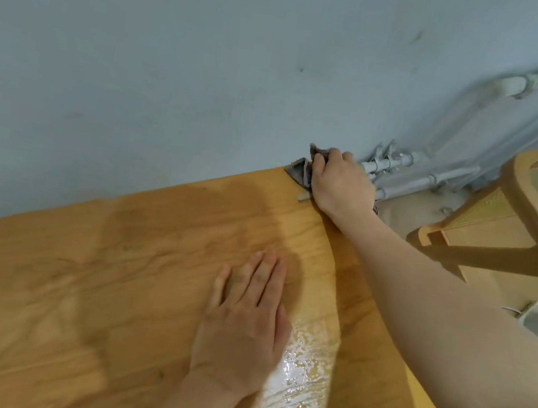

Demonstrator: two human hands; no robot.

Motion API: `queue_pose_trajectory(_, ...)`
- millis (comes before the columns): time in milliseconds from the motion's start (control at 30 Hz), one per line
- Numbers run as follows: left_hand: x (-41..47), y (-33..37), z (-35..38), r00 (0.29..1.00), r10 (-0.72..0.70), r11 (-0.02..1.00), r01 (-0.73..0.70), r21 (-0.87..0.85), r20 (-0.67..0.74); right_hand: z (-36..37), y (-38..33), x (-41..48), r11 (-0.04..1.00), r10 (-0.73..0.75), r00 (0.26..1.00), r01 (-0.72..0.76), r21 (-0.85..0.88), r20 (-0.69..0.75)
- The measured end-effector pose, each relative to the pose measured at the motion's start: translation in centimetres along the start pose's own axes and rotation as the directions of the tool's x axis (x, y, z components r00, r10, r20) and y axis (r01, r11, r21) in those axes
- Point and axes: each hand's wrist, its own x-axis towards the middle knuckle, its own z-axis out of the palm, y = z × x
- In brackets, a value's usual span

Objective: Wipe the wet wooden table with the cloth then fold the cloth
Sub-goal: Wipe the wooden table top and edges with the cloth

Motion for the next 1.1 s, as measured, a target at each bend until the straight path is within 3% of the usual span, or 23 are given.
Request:
queue_pose_trajectory(167,0.1,0.0,-0.2,1.000,0.006,1.000,-0.006,0.000,-0.002,0.4,-3.0,2.4,0.948,-0.221,0.965,0.247,-0.201,0.141)
queue_pose_trajectory(267,0.0,0.2,-0.5,1.000,-0.005,0.999,0.006,-0.040,0.002,1.3,-7.1,1.0,0.890,-0.394,0.882,0.436,-0.130,0.259)
queue_pose_trajectory(367,-0.1,0.0,-0.4,0.997,-0.007,0.998,0.003,-0.062,-0.072,2.7,-12.1,-2.2,0.835,-0.526,0.813,0.550,-0.030,0.248)
queue_pose_trajectory(433,-0.3,-0.2,-0.2,0.993,-0.021,0.993,0.007,-0.114,-0.114,3.0,-12.4,-3.1,0.828,-0.547,0.813,0.561,-0.016,0.201)
queue_pose_trajectory(533,-1.1,-1.7,-0.9,0.993,0.018,0.975,-0.044,-0.219,-0.118,2.7,-9.7,-3.2,0.913,-0.391,0.914,0.400,-0.076,0.109)
queue_pose_trajectory(600,-2.5,-5.2,-1.6,0.992,0.035,0.989,-0.052,-0.138,-0.124,2.6,-8.8,-2.9,0.942,-0.266,0.961,0.275,-0.194,0.074)
queue_pose_trajectory(700,-5.6,-14.4,-3.3,0.983,-0.120,0.993,0.117,-0.029,-0.138,2.4,-9.4,-2.7,0.937,-0.243,0.966,0.256,-0.239,0.084)
queue_pose_trajectory(867,-12.1,-24.9,-5.6,0.955,-0.280,0.959,0.283,0.015,-0.094,4.1,-15.3,-5.3,0.895,-0.380,0.917,0.397,-0.201,0.122)
queue_pose_trajectory(967,-12.9,-25.8,-5.7,0.903,-0.407,0.913,0.397,-0.093,-0.137,6.2,-22.1,-8.0,0.856,-0.465,0.869,0.491,-0.165,0.171)
queue_pose_trajectory(1100,-12.6,-25.9,-5.0,0.898,-0.397,0.918,0.386,-0.095,-0.189,9.0,-30.6,-11.4,0.799,-0.563,0.796,0.593,-0.100,0.220)
